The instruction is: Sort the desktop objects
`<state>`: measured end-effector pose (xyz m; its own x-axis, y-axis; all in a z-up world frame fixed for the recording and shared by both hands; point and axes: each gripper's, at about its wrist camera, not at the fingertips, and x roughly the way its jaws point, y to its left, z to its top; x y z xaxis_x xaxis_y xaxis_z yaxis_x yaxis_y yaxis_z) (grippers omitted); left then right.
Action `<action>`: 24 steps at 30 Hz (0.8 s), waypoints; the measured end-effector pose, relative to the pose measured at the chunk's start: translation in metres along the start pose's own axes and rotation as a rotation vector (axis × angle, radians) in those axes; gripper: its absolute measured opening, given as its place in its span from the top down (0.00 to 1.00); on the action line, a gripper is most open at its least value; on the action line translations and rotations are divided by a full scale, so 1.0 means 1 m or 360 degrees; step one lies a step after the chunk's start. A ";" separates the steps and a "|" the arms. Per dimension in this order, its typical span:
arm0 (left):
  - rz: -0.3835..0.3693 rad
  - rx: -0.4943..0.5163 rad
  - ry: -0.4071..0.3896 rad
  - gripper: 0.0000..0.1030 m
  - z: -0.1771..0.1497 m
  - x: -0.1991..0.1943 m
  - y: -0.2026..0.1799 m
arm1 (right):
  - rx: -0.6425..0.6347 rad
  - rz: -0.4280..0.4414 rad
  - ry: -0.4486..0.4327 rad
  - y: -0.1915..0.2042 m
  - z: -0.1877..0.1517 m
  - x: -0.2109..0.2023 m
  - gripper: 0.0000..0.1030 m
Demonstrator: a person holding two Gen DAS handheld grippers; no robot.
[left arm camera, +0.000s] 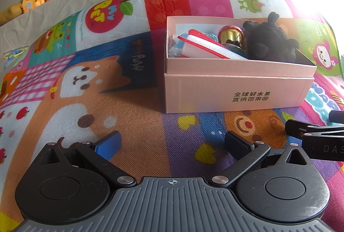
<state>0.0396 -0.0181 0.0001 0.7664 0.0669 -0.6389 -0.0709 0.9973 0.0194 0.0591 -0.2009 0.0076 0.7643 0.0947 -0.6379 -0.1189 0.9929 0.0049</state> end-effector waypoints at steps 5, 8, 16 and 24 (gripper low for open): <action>0.0000 0.0000 0.0000 0.00 0.000 0.000 0.000 | 0.0000 0.0000 0.0000 0.000 0.000 0.000 0.00; 0.0000 0.0000 0.0000 0.00 0.000 0.000 0.000 | 0.0000 0.0000 0.0000 0.000 0.000 0.000 0.00; -0.0005 -0.0005 0.0001 0.00 0.000 0.000 0.001 | 0.0000 0.0000 0.0000 0.000 0.000 0.000 0.00; -0.0006 0.0009 0.0019 0.00 0.001 0.000 0.000 | 0.0000 0.0000 0.0000 0.000 0.000 0.000 0.00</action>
<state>0.0402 -0.0181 0.0015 0.7588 0.0629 -0.6482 -0.0645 0.9977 0.0213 0.0588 -0.2009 0.0075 0.7644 0.0946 -0.6378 -0.1187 0.9929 0.0050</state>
